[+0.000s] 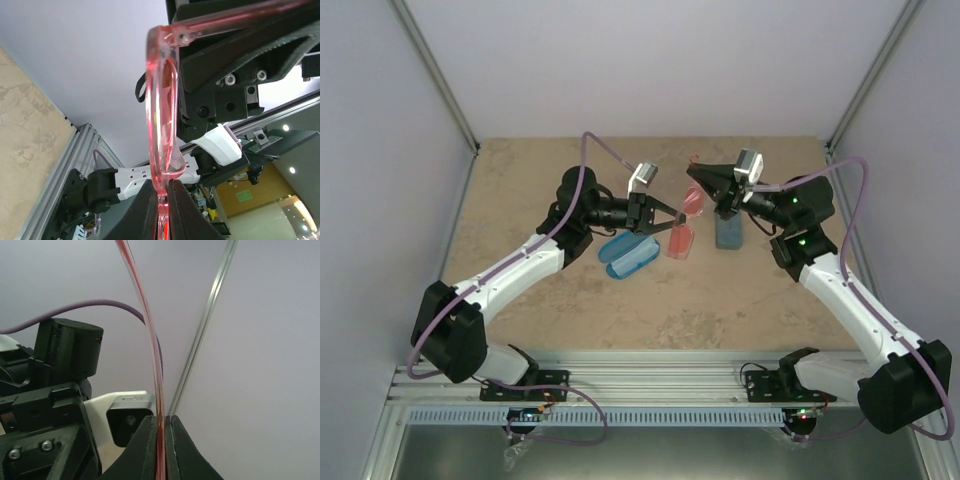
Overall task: Organize the sunglasses
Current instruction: Fold the sunglasses.
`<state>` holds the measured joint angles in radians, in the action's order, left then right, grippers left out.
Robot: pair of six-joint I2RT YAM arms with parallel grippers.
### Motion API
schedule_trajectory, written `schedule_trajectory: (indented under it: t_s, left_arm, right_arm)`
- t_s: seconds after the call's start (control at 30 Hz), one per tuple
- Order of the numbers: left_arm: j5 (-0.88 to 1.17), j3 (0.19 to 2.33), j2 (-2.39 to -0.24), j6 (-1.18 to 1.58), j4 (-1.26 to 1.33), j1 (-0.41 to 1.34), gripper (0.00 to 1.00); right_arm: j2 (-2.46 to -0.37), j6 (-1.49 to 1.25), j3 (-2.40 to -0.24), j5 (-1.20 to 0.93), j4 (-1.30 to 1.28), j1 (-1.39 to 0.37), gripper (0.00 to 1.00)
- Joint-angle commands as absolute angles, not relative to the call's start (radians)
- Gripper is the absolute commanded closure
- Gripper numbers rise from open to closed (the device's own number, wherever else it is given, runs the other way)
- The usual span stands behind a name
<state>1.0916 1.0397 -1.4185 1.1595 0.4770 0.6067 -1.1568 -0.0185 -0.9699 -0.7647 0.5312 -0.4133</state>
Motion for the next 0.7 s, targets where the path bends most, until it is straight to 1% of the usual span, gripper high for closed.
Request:
schedule_trajectory:
  t_s: [0.0,0.07,0.17,0.2,0.27,0.3,0.37,0.47,0.57,0.67]
  left_arm:
    - [1.103,1.03,-1.417,1.17,0.529,0.606,0.98]
    - [1.097,1.032,-1.412,1.159,0.518,0.605,1.0]
    - [1.082,1.039,-1.401,1.124,0.482,0.604,1.0]
    - [1.075,1.043,-1.396,1.109,0.459,0.602,1.0]
    - [1.05,1.054,-1.384,1.068,0.406,0.595,1.0]
    - [1.033,1.06,-1.377,1.04,0.374,0.589,1.0]
    - [1.005,1.068,-1.36,0.997,0.331,0.579,1.0]
    - [0.965,1.067,-1.334,0.955,0.302,0.565,1.0]
    - [0.922,1.067,-1.31,0.912,0.272,0.558,1.0]
    - [0.866,1.069,-1.293,0.895,0.244,0.551,1.0]
  right_arm:
    - [-1.149,0.022,-0.986,-0.788,0.55,-0.431,0.99]
    - [-1.144,0.022,-0.987,-0.786,0.533,-0.434,0.97]
    - [-1.131,0.005,-0.993,-0.752,0.476,-0.434,0.86]
    - [-1.122,0.003,-0.998,-0.724,0.451,-0.434,0.79]
    - [-1.102,-0.056,-1.012,-0.646,0.387,-0.434,0.54]
    - [-1.089,-0.064,-1.018,-0.621,0.354,-0.434,0.46]
    - [-1.058,-0.067,-1.024,-0.592,0.298,-0.434,0.37]
    - [-1.009,-0.067,-1.024,-0.577,0.214,-0.434,0.31]
    - [-0.97,-0.088,-1.028,-0.547,0.132,-0.434,0.3]
    - [-0.967,-0.117,-1.056,-0.538,0.035,-0.435,0.32]
